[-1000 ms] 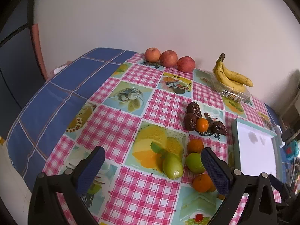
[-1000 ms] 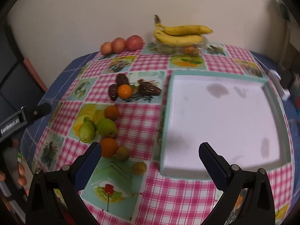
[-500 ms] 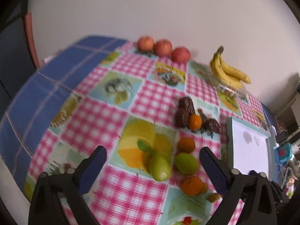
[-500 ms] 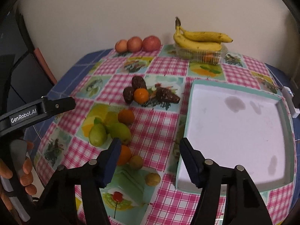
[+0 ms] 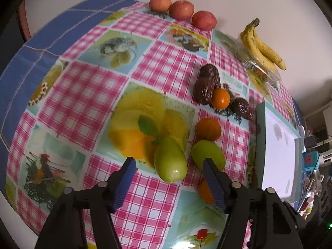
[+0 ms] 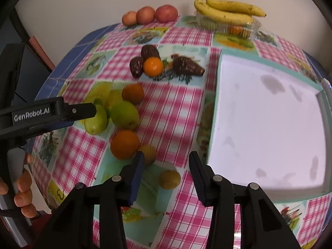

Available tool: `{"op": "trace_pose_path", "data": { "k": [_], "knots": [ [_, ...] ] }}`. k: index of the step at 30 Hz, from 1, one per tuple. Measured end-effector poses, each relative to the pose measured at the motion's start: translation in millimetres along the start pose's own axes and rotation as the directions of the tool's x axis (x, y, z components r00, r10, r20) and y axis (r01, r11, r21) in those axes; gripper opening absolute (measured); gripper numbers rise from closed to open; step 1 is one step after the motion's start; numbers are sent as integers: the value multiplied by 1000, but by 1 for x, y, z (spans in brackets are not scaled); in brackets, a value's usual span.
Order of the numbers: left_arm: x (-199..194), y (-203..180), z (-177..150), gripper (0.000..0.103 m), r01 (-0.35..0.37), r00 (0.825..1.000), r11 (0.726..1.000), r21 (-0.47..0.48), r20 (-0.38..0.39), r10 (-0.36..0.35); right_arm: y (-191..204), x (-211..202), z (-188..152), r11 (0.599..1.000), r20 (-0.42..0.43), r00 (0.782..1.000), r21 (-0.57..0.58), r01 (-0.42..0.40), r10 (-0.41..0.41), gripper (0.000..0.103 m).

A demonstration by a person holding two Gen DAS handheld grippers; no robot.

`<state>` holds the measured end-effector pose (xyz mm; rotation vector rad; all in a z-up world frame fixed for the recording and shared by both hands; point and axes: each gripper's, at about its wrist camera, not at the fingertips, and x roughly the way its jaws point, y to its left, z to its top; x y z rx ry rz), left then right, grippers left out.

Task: Organize fruits
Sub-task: 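Move both tools toward the loose fruit beside the white tray, then grasp the small brown kiwi with the right tool while the left tool grasps the green apple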

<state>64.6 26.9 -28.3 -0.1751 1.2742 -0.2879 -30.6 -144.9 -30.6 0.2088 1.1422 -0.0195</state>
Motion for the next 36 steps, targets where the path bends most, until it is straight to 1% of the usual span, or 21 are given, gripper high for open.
{"op": "trace_pose_path", "data": {
  "k": [3,4,6,7,11,13,17,24,29,31,36],
  "knots": [
    [6,2,-2,61,2,1000,1000,-4,-22,-2,2,7,-3,1000,-29,999,-16,15,-16,44],
    [9,3,-2,59,3,1000,1000,-9,-31,-3,2,9,-5,1000,-42,999,-15,21,-22,42],
    [12,5,-3,50,17,999,1000,-20,-51,-18,2,12,-6,1000,-53,998,-16,18,-18,41],
    [15,7,-4,48,20,998,999,-28,-62,-22,2,13,-8,1000,-59,998,-18,20,-22,40],
    [20,10,-6,39,73,994,996,-60,-81,-78,5,23,-12,998,-87,995,-48,52,-56,36],
    [19,10,-6,39,74,993,995,-60,-83,-79,5,24,-13,996,-85,994,-58,63,-68,31],
    [18,14,-7,38,81,992,994,-74,-88,-87,3,23,-14,997,-82,995,-52,58,-62,27],
    [14,16,-7,37,79,993,994,-82,-84,-85,4,16,-12,998,-62,997,-46,34,-37,27],
    [7,21,-2,34,75,995,992,-99,-59,-81,0,-2,-6,1000,-4,1000,-5,1,-1,27],
    [2,24,-2,34,74,996,992,-107,-43,-79,-1,-11,-2,1000,28,1000,9,-1,1,27],
    [-3,29,-1,33,79,996,989,-127,-21,-82,-4,-19,2,1000,57,998,15,10,-11,27]
  ]
}}
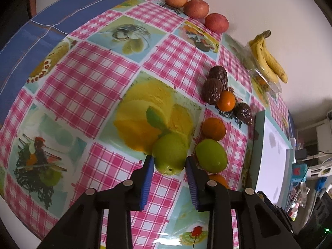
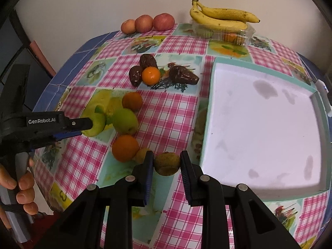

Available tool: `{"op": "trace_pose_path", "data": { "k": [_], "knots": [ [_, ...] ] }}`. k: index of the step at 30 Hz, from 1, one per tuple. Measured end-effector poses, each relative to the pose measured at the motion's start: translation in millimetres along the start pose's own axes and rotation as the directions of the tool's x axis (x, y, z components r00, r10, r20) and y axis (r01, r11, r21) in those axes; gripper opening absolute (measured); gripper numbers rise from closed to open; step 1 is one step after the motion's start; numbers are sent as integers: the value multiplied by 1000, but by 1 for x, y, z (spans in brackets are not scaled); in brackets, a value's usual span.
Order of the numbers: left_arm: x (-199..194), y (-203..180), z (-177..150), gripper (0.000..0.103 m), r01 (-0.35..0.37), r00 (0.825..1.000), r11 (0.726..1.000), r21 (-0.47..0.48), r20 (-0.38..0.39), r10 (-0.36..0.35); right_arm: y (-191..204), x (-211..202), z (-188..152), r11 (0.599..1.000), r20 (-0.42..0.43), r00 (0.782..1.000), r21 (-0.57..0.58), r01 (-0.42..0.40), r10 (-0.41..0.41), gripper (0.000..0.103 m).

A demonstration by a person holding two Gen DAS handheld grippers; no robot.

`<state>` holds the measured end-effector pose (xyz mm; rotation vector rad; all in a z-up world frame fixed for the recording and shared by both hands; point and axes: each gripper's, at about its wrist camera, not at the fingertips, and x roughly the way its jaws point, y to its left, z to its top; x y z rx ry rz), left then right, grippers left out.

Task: Organize fruits
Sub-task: 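Grasp the small brown kiwi with the right tool while the left tool grasps the green apple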

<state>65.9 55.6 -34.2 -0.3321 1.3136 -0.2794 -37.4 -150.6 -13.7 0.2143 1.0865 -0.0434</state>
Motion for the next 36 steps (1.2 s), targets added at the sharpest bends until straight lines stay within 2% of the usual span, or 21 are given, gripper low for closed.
{"op": "trace_pose_path", "data": {
  "k": [12,18,25,28,31,36],
  "knots": [
    [-13,9,1,32,33,999,999,-30,37,-32,-7,-21,11,1000,71,997,29,0,-2,27],
    [-15,17,-3,31,37,999,997,-61,35,-35,-16,-21,6,998,60,998,62,-5,1,27],
    [-9,12,2,35,-9,998,999,-33,66,11,-14,-17,5,998,46,999,54,-13,10,27],
    [3,12,5,42,-71,997,997,-24,38,72,-14,-17,4,999,47,999,53,-13,10,27],
    [13,16,7,43,-35,999,998,-61,8,36,-16,-16,4,998,44,999,59,-14,12,27],
    [21,18,3,42,-19,999,997,-74,-39,16,-17,-14,4,998,39,999,63,-16,14,27]
  ]
}}
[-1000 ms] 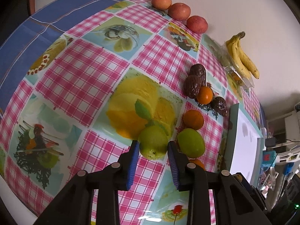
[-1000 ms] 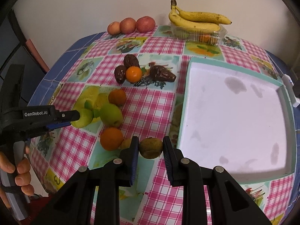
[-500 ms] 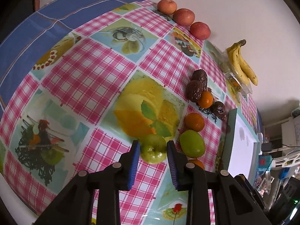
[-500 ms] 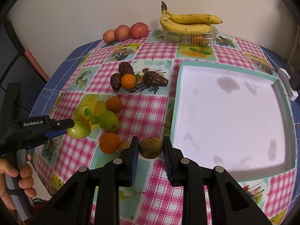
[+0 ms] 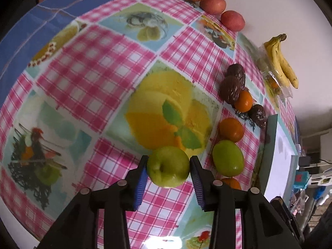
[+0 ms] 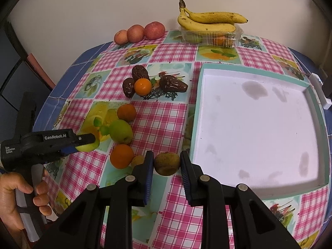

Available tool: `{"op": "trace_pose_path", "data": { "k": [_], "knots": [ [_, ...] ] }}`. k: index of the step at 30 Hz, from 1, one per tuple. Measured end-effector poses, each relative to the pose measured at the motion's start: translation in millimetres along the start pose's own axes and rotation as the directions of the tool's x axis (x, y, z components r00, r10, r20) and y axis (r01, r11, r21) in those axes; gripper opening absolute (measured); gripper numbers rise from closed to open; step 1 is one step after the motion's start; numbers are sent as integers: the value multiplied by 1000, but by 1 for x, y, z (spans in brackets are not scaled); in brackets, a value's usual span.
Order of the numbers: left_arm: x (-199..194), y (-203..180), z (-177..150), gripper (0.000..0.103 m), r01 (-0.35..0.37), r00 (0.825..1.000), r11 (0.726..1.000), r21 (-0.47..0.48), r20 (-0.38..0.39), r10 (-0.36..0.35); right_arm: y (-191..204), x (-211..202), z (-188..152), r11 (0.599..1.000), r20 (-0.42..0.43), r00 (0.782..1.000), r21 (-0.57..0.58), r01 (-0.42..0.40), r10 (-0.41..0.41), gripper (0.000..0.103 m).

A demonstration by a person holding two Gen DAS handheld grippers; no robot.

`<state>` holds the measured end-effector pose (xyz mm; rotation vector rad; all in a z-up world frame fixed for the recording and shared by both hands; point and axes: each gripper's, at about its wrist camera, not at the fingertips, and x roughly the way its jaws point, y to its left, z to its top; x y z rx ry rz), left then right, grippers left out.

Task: Organize fruits
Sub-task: 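Grasp the small brown kiwi with the right tool while the left tool grasps the green apple, then carry the kiwi with the right tool while the left tool carries the apple over the tray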

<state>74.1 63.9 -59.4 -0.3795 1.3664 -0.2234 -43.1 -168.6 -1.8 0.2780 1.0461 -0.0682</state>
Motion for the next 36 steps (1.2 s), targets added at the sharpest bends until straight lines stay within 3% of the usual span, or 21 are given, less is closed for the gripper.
{"op": "trace_pose_path", "data": {
  "k": [9,14,21,27,31,36],
  "knots": [
    [-27,3,3,41,22,996,999,-23,84,-20,-9,-6,5,1000,25,1000,22,14,-14,27],
    [-44,-17,4,41,48,991,998,31,126,-52,-37,-10,14,993,55,994,74,93,-97,27],
    [-37,-77,0,41,43,995,984,173,86,-59,-102,-18,28,952,64,969,214,219,-238,27],
    [-16,-157,-5,41,76,994,933,351,51,-100,-143,-26,47,927,93,950,265,266,-299,27],
    [1,-215,-12,41,89,991,880,467,43,-123,-168,-23,55,910,87,943,304,281,-320,27],
    [29,-261,-18,41,74,993,830,552,39,-114,-194,-14,62,889,72,928,324,324,-365,27]
  ]
}}
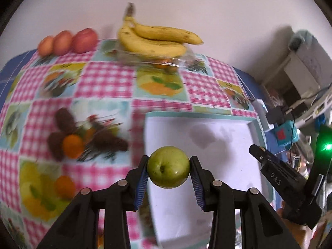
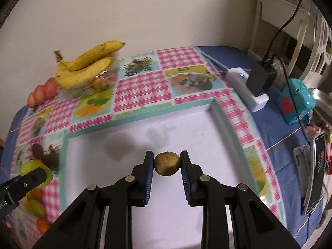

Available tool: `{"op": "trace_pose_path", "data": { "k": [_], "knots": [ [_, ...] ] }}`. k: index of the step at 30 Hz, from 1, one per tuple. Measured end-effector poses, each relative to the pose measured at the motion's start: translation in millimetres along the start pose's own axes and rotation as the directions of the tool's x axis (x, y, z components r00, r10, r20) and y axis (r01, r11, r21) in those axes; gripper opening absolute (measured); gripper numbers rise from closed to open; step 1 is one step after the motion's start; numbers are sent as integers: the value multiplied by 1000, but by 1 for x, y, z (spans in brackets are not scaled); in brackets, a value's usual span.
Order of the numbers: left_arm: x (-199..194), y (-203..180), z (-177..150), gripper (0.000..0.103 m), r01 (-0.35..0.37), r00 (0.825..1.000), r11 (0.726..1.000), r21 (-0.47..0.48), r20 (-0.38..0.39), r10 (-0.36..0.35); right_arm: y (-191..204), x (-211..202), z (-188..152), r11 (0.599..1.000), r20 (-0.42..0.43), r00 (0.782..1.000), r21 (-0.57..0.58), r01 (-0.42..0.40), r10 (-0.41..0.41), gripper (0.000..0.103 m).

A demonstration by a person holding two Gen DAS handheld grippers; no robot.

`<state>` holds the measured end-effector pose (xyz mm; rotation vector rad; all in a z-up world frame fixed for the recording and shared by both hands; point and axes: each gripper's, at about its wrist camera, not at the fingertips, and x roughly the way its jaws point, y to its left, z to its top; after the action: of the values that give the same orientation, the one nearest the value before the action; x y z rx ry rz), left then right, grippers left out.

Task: Organize fruits
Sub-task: 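Carry the kiwi with the right tool while the left tool carries the apple over the tray, then open the right tool dropping the kiwi while the left tool releases the apple into the tray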

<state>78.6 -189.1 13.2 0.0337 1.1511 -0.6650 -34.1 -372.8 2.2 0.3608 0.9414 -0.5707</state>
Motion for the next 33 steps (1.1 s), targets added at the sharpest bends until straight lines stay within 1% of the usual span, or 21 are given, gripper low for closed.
{"op": "trace_pose_path", "data": {
  "k": [5,10,15,17,19,20,23,24,26,27,29,30,31,33],
  "knots": [
    [29,-17,3,41,-13,1000,998,54,-13,13,-10,16,7,999,-15,1000,32,-9,10,27],
    [51,-21,6,41,-27,999,998,53,-29,28,-14,28,11,999,-29,999,52,-15,17,27],
    [59,-18,4,42,-40,998,998,43,-40,42,-16,33,13,998,-43,999,58,-16,19,27],
    [58,-17,2,42,-40,998,999,35,-42,42,-17,31,14,998,-45,999,67,-22,25,29],
    [55,-16,-1,43,-36,999,999,30,-36,37,-17,27,15,997,-41,999,71,-21,24,40],
    [52,-17,-2,44,-32,999,999,32,-32,33,-17,25,15,997,-38,999,69,-22,24,41],
    [40,-18,-7,52,-20,999,999,33,-26,21,-17,16,13,996,-33,999,82,-29,32,41],
    [34,-19,-9,52,-16,1000,999,30,-19,16,-17,12,12,996,-33,999,85,-31,34,41],
    [22,-18,-12,54,-13,1000,1000,28,-5,13,-15,5,8,996,-32,999,79,-30,32,45],
    [16,-18,-13,58,-15,1000,999,29,1,15,-14,1,7,997,-31,999,71,-26,29,49],
    [2,-14,-18,64,-45,999,999,28,22,45,-11,-8,2,998,-30,999,54,-19,20,51],
    [-4,-10,-21,69,-64,998,998,21,29,63,-10,-12,-1,999,-30,999,47,-17,18,53],
    [-10,-5,-24,71,-82,996,997,9,35,81,-8,-17,-6,999,-32,999,42,-16,18,63],
    [-21,9,-32,84,-121,992,992,-25,43,122,-5,-23,-13,999,-37,999,29,-17,18,71]
  ]
}}
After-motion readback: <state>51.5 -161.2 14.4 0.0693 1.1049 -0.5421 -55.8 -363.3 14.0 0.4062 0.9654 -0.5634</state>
